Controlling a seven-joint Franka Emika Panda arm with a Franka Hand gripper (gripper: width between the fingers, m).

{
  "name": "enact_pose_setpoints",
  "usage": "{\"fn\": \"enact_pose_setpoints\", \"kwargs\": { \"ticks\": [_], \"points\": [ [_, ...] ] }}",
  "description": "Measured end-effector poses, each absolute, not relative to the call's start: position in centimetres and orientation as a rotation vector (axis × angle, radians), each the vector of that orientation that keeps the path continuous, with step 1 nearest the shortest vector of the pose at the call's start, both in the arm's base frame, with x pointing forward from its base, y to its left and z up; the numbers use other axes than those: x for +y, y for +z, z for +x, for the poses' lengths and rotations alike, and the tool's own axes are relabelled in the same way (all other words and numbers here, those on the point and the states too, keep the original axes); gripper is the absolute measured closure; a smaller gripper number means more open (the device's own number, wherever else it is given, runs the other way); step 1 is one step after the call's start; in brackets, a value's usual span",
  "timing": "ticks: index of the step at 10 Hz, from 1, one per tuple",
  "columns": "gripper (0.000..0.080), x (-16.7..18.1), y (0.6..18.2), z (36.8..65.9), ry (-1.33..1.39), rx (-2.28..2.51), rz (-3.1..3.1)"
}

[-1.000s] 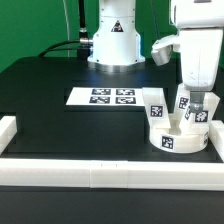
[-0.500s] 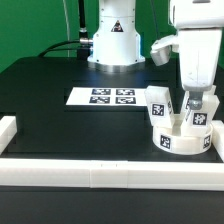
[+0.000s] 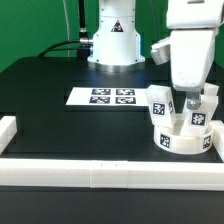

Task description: Assemble stool

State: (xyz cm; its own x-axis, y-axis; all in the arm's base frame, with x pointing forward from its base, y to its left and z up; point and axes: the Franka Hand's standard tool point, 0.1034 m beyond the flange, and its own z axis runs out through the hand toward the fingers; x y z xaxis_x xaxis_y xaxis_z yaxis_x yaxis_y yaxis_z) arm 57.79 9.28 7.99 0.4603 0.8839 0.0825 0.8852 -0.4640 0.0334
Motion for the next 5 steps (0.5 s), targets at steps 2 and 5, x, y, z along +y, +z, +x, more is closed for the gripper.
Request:
{"fn": "enact_pose_setpoints", "kwargs": {
  "ticks": [2,5],
  "points": [
    [0.0459,9.27,8.02,57.87,-0.143,-1.387,-2.792],
    [0.0459,9.18,7.99,58.07,-0.176,-1.077,-2.919]
  ]
}}
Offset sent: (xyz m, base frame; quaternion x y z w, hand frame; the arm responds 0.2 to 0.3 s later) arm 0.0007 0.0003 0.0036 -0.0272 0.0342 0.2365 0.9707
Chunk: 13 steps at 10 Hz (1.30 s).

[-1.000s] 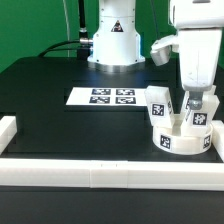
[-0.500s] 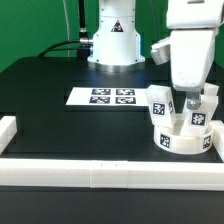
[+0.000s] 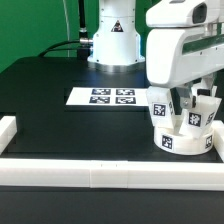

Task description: Assemble stool

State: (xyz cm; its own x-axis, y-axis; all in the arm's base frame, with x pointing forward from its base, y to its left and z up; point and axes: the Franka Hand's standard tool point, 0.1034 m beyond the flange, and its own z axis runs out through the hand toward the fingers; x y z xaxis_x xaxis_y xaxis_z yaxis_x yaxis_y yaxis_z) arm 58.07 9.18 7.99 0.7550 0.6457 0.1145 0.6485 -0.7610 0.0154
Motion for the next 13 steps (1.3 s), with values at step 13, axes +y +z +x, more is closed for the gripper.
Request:
{"fn": "enact_pose_setpoints", "kwargs": {
  "ticks": [13],
  "points": [
    [0.0459,8.3,7.8,58.4,-0.198,0.264,-3.037]
  ]
}}
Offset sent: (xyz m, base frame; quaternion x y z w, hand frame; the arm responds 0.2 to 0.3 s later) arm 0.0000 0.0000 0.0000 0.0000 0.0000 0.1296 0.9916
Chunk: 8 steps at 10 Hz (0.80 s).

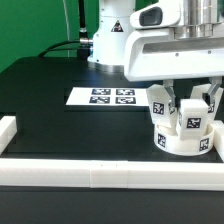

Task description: Assemble stool

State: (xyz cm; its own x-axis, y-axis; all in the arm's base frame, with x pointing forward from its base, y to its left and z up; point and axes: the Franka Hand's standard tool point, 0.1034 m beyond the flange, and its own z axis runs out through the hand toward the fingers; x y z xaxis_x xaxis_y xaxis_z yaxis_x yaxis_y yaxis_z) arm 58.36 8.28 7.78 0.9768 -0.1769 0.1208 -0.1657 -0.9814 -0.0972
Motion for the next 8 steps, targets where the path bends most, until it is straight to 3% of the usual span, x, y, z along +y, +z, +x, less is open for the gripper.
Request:
{"fn": "enact_pose_setpoints", "kwargs": {
  "ticks": [4,5,6,8],
  "points": [
    [0.0458,7.95,7.81,58.46,-0.196,0.385,-3.021],
    [0.0274,7.96,7.8,58.46,-0.196,0.385,-3.021],
    [0.0189,7.97,7.8,58.46,-0.196,0.385,-3.021],
    [0.0158,7.97,7.8,58.46,-0.196,0.384,-3.021]
  ]
}}
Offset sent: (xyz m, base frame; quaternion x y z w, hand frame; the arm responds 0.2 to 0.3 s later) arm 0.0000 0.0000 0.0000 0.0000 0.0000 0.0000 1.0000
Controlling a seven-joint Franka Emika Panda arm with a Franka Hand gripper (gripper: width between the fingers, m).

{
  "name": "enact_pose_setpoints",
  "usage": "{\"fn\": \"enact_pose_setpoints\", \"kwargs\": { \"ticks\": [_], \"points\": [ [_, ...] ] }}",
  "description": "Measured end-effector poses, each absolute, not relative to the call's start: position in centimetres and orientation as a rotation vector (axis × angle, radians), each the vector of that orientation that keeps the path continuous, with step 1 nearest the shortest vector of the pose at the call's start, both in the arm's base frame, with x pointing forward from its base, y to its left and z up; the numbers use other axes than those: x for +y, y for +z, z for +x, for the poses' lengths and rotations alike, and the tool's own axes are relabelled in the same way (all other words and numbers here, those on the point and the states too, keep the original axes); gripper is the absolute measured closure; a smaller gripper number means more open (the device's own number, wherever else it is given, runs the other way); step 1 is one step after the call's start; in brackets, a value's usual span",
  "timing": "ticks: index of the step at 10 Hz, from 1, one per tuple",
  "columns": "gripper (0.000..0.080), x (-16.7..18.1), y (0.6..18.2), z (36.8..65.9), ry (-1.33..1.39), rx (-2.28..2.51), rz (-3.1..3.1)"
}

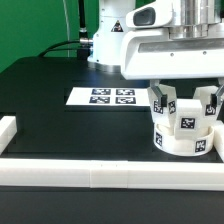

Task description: Assemble stool

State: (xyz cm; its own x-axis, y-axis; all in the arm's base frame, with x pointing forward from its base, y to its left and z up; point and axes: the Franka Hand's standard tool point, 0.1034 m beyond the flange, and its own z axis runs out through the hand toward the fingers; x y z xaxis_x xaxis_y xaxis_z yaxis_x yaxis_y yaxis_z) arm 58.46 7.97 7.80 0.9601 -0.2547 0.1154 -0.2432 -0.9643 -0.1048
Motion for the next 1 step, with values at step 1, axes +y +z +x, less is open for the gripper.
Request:
{"fn": "enact_pose_setpoints", "kwargs": {
  "ticks": [1],
  "points": [
    [0.0152,7.97,7.8,58.46,-0.196,0.384,-3.021]
  ]
}}
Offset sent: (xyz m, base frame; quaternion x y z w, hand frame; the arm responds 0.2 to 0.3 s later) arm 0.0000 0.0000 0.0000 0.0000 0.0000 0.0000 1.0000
